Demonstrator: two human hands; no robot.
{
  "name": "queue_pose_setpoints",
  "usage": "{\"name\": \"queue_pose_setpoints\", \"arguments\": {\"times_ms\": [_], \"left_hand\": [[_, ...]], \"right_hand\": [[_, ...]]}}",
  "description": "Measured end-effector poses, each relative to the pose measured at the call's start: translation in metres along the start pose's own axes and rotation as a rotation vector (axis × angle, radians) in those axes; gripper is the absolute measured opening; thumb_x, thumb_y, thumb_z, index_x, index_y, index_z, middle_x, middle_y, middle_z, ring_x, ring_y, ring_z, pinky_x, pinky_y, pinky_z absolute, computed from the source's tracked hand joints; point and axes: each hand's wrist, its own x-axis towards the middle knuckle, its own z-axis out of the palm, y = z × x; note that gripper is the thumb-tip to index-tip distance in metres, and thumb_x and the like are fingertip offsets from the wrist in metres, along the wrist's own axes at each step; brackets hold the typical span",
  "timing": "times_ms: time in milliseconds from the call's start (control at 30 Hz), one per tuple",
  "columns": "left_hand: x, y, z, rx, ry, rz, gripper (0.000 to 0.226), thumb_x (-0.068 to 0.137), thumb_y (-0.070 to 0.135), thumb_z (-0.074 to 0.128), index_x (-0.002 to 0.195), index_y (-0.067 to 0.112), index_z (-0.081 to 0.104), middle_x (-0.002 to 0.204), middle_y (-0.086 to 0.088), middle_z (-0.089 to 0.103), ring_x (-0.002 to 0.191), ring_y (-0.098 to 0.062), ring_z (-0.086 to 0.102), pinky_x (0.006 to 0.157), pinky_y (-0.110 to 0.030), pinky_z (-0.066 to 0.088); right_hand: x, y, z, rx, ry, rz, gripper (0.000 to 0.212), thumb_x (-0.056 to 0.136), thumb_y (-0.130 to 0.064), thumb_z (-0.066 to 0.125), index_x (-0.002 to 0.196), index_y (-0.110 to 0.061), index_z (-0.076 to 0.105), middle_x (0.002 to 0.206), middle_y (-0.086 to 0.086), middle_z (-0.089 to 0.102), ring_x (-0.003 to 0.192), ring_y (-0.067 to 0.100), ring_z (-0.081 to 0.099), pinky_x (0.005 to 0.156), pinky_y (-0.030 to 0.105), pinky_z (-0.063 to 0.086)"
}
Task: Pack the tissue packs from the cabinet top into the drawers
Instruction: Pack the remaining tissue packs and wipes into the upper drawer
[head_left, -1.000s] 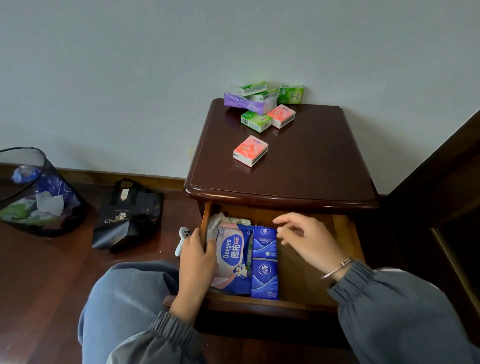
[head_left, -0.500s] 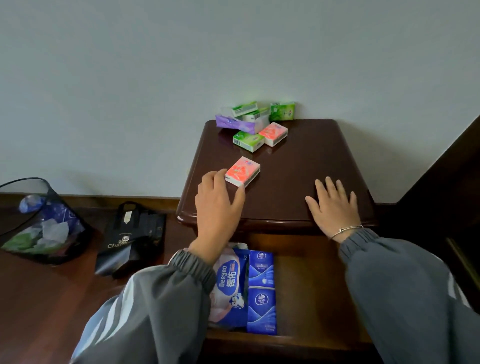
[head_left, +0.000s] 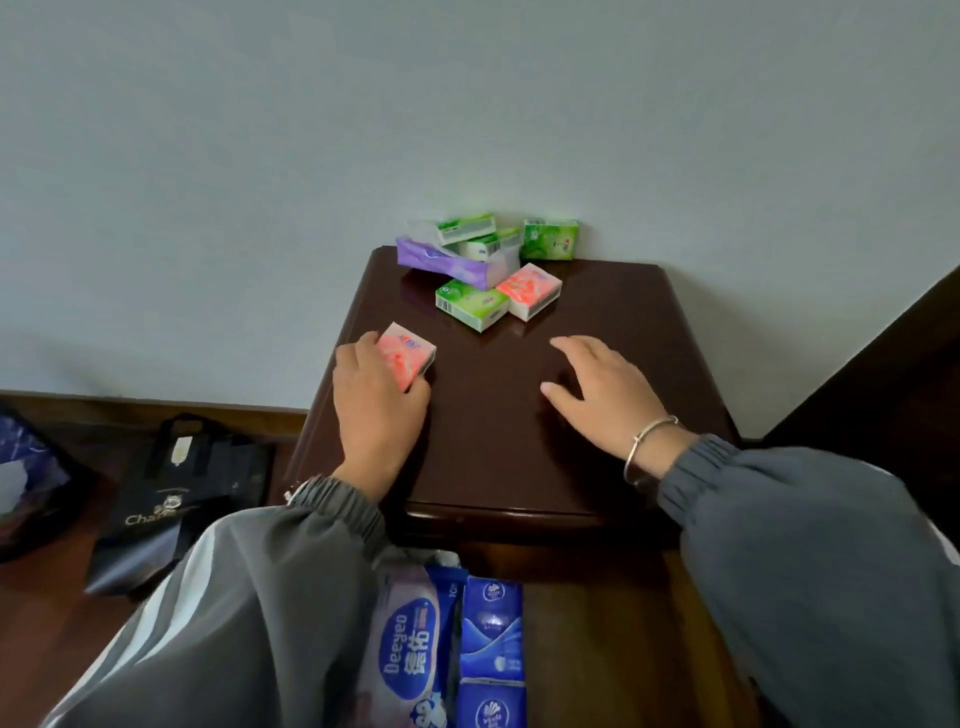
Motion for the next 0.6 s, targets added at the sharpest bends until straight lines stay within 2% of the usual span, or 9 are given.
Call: {"name": "queue_pose_setpoints", "arguments": {"times_ms": [67,167,233,300,333,433,533,600], "left_hand": [[0.003,-0.004,-0.004,-0.129,0.031,-0.083,0.067,0.072,0.014,0.068,0.134,0.005,0.045,0.125,-0.010,0.045,0.116,-0.030,0.050,0.101,-0.036,0.038],[0.002,-0.004,-0.007,-0.244,0.079,-0.097,0.055,0.068,0.012,0.068,0.121,0.012,0.051,0.110,0.004,0.041,0.106,-0.021,0.050,0.091,-0.026,0.039],[0.001,-0.004,-0.008,-0.362,0.120,-0.130,0.048,0.070,0.019,0.072,0.111,0.019,0.048,0.107,0.003,0.050,0.095,-0.017,0.056,0.085,-0.030,0.046],[-0.001,-0.004,-0.009,-0.471,0.137,-0.165,0.049,0.070,0.030,0.076,0.104,0.027,0.041,0.097,0.007,0.057,0.085,-0.010,0.061,0.078,-0.033,0.052],[-0.001,-0.004,-0.009,-0.503,0.138,-0.178,0.052,0.070,0.036,0.077,0.103,0.028,0.039,0.092,0.011,0.057,0.081,-0.006,0.062,0.075,-0.031,0.052],[-0.001,-0.005,-0.009,-0.527,0.108,-0.177,0.060,0.070,0.046,0.078,0.105,0.026,0.034,0.090,0.017,0.053,0.081,0.000,0.060,0.072,-0.029,0.048],[-0.001,-0.005,-0.009,-0.515,0.020,-0.147,0.057,0.077,0.048,0.072,0.115,0.027,0.035,0.095,0.017,0.055,0.083,-0.001,0.058,0.072,-0.025,0.043],[-0.003,-0.003,-0.011,-0.461,-0.068,-0.139,0.050,0.085,0.048,0.063,0.124,0.026,0.039,0.098,0.018,0.055,0.088,-0.006,0.057,0.074,-0.025,0.039]], "right_hand": [[0.044,-0.009,0.000,0.114,0.046,0.075,0.060,0.088,-0.040,0.054,0.140,-0.019,0.034,0.141,0.010,0.039,0.127,0.032,0.042,0.103,0.044,0.039],[0.102,-0.016,-0.003,0.226,0.101,0.200,0.065,0.085,-0.040,0.058,0.141,-0.018,0.032,0.140,0.014,0.039,0.127,0.036,0.040,0.103,0.046,0.038],[0.126,-0.016,0.001,0.191,0.013,0.212,0.053,0.085,-0.039,0.053,0.131,-0.017,0.044,0.135,0.014,0.047,0.125,0.036,0.044,0.100,0.045,0.041],[0.132,-0.014,0.006,0.130,-0.061,0.174,0.039,0.085,-0.039,0.049,0.115,-0.014,0.055,0.120,0.015,0.057,0.112,0.037,0.054,0.088,0.040,0.046],[0.129,-0.013,0.007,0.112,-0.064,0.163,0.040,0.086,-0.042,0.049,0.113,-0.013,0.055,0.117,0.016,0.058,0.108,0.037,0.055,0.081,0.037,0.045],[0.110,-0.004,0.002,0.010,-0.051,0.186,0.058,0.080,-0.055,0.056,0.119,-0.012,0.049,0.118,0.016,0.054,0.107,0.036,0.054,0.073,0.033,0.037],[0.079,0.003,-0.002,-0.035,-0.085,0.197,0.064,0.073,-0.046,0.067,0.126,-0.018,0.044,0.123,0.013,0.051,0.109,0.033,0.054,0.079,0.034,0.040],[0.053,0.001,-0.008,0.079,-0.026,0.199,0.064,0.070,-0.043,0.072,0.125,-0.023,0.047,0.123,0.008,0.054,0.110,0.027,0.054,0.084,0.034,0.042]]}}
